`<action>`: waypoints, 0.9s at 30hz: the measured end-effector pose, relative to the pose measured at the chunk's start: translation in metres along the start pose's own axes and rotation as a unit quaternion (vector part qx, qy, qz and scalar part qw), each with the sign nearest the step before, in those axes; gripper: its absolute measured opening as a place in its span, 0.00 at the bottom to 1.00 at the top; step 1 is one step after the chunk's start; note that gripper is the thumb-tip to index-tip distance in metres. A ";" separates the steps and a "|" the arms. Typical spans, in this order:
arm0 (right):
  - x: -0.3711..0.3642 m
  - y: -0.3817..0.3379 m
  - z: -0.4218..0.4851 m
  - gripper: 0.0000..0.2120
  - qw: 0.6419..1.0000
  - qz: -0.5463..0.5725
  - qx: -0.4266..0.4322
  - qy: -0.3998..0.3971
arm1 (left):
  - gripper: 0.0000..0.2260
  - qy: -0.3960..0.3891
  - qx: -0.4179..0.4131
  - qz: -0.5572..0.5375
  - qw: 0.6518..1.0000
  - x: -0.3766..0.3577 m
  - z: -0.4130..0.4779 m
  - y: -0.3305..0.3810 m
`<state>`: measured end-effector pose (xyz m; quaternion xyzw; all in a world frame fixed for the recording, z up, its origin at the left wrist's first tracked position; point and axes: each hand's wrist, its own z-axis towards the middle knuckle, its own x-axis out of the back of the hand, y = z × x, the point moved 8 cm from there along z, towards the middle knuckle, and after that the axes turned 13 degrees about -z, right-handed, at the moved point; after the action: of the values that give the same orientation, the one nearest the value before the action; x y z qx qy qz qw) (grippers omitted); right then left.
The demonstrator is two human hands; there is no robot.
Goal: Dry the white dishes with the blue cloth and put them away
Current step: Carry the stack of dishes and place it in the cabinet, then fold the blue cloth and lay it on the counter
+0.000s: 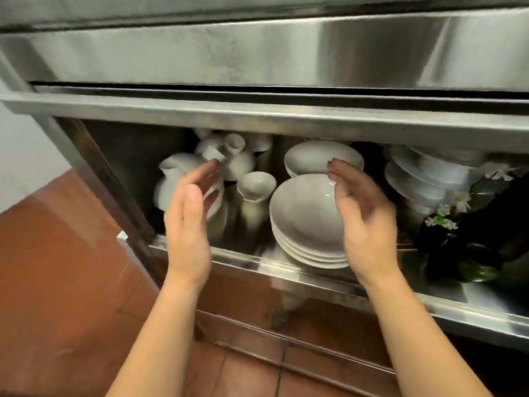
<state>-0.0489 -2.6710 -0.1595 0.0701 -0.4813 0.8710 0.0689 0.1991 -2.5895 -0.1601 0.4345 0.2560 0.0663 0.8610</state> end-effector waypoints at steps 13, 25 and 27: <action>-0.175 -0.271 -0.220 0.26 0.859 0.276 0.187 -0.390 | 0.28 0.249 -0.237 0.189 0.920 0.152 -0.261 0.346; -0.236 -0.533 -0.601 0.23 0.641 0.465 0.201 -0.577 | 0.28 0.469 -0.299 0.387 0.735 0.250 -0.631 0.629; -0.241 -0.566 -0.658 0.22 0.616 0.481 0.195 -0.593 | 0.30 0.487 -0.300 0.403 0.714 0.267 -0.677 0.666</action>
<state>0.2567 -1.8275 -0.0825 0.3411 -0.2014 0.6217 -0.6757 0.1636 -1.6074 -0.0741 0.1230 0.4074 0.6831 0.5935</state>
